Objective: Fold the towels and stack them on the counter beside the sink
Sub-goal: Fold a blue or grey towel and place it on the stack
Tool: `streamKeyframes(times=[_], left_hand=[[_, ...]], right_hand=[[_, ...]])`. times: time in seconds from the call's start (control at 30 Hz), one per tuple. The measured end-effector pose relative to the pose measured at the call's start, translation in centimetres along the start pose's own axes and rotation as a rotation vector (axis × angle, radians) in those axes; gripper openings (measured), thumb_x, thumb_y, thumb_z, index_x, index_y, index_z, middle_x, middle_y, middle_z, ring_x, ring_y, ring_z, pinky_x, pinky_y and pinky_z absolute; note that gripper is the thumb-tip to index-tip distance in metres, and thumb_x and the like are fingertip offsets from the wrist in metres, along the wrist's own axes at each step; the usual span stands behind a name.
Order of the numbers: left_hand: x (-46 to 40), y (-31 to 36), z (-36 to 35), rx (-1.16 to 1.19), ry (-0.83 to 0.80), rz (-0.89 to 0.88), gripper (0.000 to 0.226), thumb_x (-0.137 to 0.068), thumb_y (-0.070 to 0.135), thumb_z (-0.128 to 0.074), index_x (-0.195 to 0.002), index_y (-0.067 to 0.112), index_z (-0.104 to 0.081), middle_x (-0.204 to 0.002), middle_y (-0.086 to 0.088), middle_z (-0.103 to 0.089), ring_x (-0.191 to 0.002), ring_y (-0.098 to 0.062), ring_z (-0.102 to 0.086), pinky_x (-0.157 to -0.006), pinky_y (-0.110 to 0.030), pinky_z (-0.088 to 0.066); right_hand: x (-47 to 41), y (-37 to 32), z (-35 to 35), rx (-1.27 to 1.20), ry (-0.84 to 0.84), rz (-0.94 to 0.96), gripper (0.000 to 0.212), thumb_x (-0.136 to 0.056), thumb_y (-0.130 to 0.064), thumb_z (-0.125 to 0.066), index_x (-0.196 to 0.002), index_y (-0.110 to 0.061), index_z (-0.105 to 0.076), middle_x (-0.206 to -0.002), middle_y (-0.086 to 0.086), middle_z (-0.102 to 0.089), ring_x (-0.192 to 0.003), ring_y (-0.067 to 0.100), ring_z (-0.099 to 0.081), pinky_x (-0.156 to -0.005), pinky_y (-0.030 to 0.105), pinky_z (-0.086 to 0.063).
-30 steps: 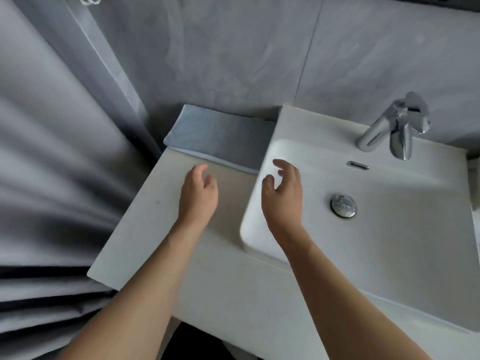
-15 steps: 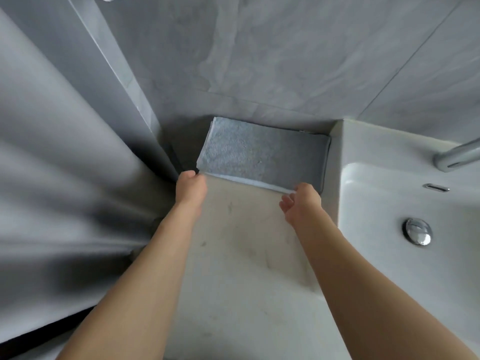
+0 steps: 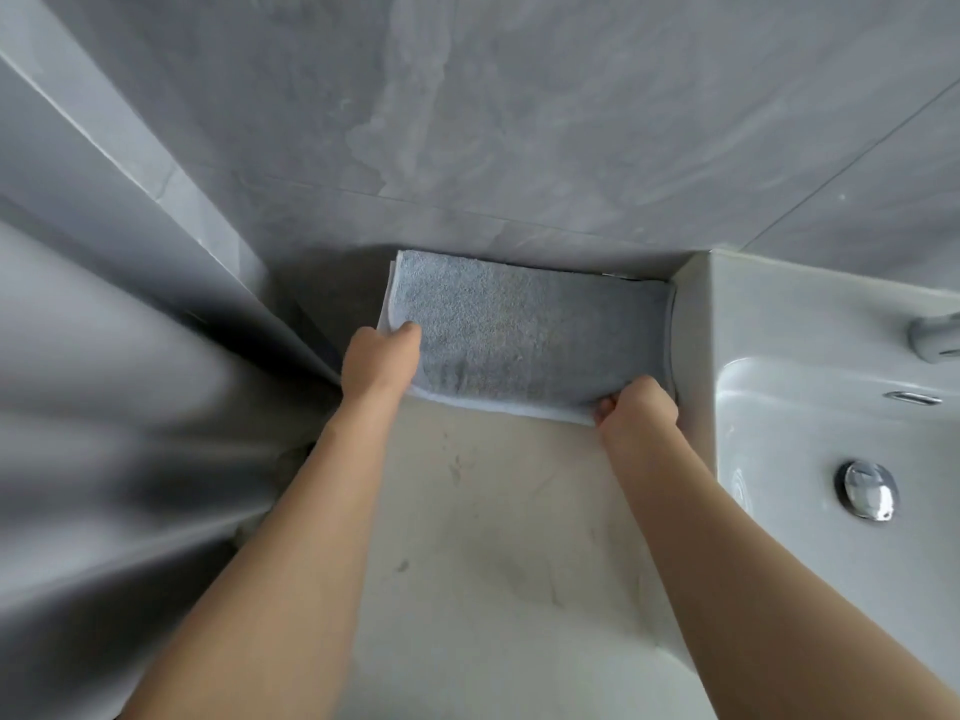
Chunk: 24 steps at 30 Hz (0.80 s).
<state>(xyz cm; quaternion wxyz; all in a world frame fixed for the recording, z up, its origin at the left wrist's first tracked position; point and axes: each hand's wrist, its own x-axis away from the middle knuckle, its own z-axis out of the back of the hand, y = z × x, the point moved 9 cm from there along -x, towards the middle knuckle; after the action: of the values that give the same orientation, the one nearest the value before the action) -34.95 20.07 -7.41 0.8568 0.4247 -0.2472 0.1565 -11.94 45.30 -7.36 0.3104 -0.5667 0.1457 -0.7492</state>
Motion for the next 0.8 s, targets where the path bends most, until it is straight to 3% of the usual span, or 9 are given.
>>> streamKeyframes(times=[0.1, 0.17, 0.27, 0.33, 0.43, 0.53, 0.63, 0.7, 0.8], left_hand=[[-0.9, 1.5, -0.2, -0.178, -0.045, -0.046, 0.030, -0.084, 0.036, -0.051, -0.083, 0.006, -0.059, -0.079, -0.007, -0.059, -0.076, -0.031, -0.058, -0.066, -0.033, -0.043], [-1.0, 3.1, 0.1, -0.327, 0.006, -0.166, 0.033, -0.085, 0.031, -0.050, -0.091, 0.002, -0.062, -0.084, -0.015, -0.061, -0.082, -0.037, -0.060, -0.068, -0.036, -0.046], [-0.5, 5.0, -0.9, -0.317, 0.009, -0.306, 0.023, -0.078, 0.024, -0.053, -0.059, 0.015, -0.043, -0.044, 0.003, -0.038, -0.051, -0.027, -0.039, -0.044, -0.029, -0.028], [-0.6, 5.0, -1.5, -0.237, -0.010, -0.266, 0.017, -0.079, 0.023, -0.056, -0.070, 0.016, -0.043, -0.050, 0.008, -0.039, -0.050, -0.022, -0.038, -0.045, -0.029, -0.026], [-1.2, 3.3, -1.4, -0.052, -0.034, -0.086, 0.029, -0.082, 0.023, -0.061, -0.102, 0.009, -0.044, -0.083, -0.001, -0.055, -0.067, -0.016, -0.054, -0.057, -0.031, -0.037], [-0.7, 4.0, -2.8, -0.043, -0.142, -0.155, 0.019, -0.079, 0.022, -0.056, -0.094, 0.012, -0.059, -0.080, -0.001, -0.063, -0.068, -0.022, -0.059, -0.057, -0.027, -0.040], [0.5, 5.6, -4.2, -0.263, -0.187, -0.339, 0.020, -0.084, 0.021, -0.053, -0.103, 0.014, -0.054, -0.094, -0.001, -0.060, -0.081, -0.026, -0.058, -0.061, -0.031, -0.044], [0.6, 6.0, -4.1, -0.373, -0.133, -0.392, 0.025, -0.090, 0.023, -0.052, -0.110, 0.012, -0.043, -0.104, -0.004, -0.053, -0.087, -0.031, -0.054, -0.071, -0.040, -0.047], [0.7, 6.7, -3.8, -0.417, -0.094, -0.384, 0.029, -0.099, 0.027, -0.043, -0.120, 0.007, -0.039, -0.099, -0.008, -0.051, -0.082, -0.032, -0.050, -0.069, -0.038, -0.038]], right_hand=[[-0.1, -3.0, -0.7, 0.124, 0.018, 0.313, 0.019, -0.088, -0.013, -0.048, -0.104, -0.012, -0.059, -0.087, 0.004, -0.061, -0.076, 0.023, -0.058, -0.073, 0.034, -0.050], [0.4, -3.8, -1.4, 0.215, -0.019, 0.400, 0.025, -0.084, -0.011, -0.046, -0.105, -0.009, -0.059, -0.087, 0.005, -0.061, -0.073, 0.024, -0.058, -0.067, 0.030, -0.047], [0.6, -4.6, -2.1, 0.216, -0.045, 0.382, 0.031, -0.082, -0.014, -0.053, -0.113, -0.011, -0.052, -0.097, 0.004, -0.058, -0.077, 0.022, -0.056, -0.070, 0.028, -0.046], [0.6, -5.4, -2.6, 0.201, -0.068, 0.384, 0.039, -0.079, -0.023, -0.059, -0.115, -0.012, -0.051, -0.095, 0.003, -0.057, -0.080, 0.022, -0.054, -0.075, 0.032, -0.045], [1.2, -7.2, -3.1, 0.396, -0.096, 0.560, 0.006, -0.081, -0.021, -0.052, -0.084, -0.018, -0.057, -0.072, -0.003, -0.054, -0.068, 0.022, -0.048, -0.062, 0.029, -0.042], [3.4, -8.4, -5.1, 0.669, -0.207, 0.881, 0.015, -0.079, -0.010, -0.044, -0.068, -0.015, -0.053, -0.060, 0.000, -0.050, -0.057, 0.022, -0.041, -0.052, 0.031, -0.034], [4.9, -8.5, -6.3, 0.842, -0.274, 1.053, 0.025, -0.078, -0.003, -0.042, -0.088, -0.013, -0.062, -0.077, 0.003, -0.059, -0.070, 0.023, -0.052, -0.058, 0.030, -0.038], [4.3, -8.7, -5.9, 0.942, -0.193, 1.049, 0.034, -0.080, -0.001, -0.041, -0.108, -0.010, -0.059, -0.097, 0.009, -0.063, -0.088, 0.032, -0.056, -0.068, 0.032, -0.039], [3.5, -8.3, -5.5, 1.037, -0.148, 0.987, 0.035, -0.091, -0.010, -0.043, -0.127, -0.008, -0.045, -0.116, 0.018, -0.061, -0.103, 0.039, -0.056, -0.075, 0.035, -0.038]])
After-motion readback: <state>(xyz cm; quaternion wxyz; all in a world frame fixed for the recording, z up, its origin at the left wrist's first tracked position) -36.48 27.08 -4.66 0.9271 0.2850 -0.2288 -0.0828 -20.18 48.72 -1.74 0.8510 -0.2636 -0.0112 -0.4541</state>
